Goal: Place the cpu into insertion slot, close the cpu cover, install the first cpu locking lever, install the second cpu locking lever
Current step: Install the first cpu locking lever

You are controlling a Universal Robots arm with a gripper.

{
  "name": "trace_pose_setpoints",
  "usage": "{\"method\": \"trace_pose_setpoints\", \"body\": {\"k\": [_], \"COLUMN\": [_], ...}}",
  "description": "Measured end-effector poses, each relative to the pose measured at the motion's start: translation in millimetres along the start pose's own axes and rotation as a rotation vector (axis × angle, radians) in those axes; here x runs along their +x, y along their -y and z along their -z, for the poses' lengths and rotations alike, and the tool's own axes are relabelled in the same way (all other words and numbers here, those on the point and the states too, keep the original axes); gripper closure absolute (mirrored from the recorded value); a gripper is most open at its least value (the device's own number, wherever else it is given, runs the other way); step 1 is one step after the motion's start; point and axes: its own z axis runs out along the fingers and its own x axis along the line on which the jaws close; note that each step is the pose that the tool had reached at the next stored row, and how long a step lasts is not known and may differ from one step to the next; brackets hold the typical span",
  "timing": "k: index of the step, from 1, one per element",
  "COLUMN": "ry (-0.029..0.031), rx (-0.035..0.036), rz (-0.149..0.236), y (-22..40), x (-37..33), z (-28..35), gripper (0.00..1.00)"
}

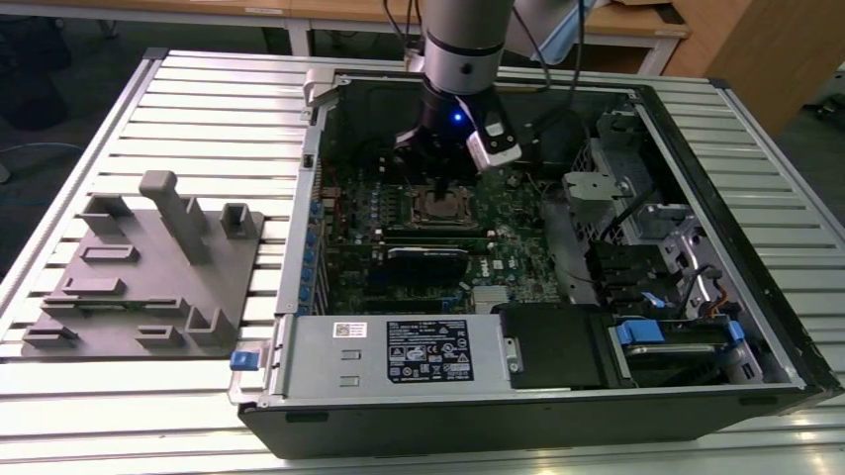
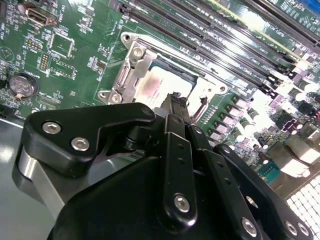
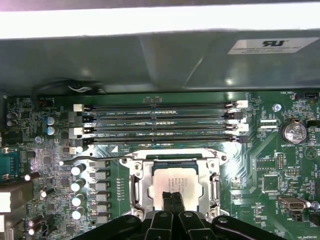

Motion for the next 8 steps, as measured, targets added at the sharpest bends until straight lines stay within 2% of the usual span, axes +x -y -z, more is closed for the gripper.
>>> {"method": "trace_pose_setpoints", "body": {"k": [4, 8], "ry": [0.0000, 0.0000], "rx": [0.0000, 0.0000], "rz": [0.000, 0.000], "y": [0.1, 0.2], "x": [4.3, 5.0], "z": [-0.1, -0.1], "gripper": [0.89, 0.89]}}
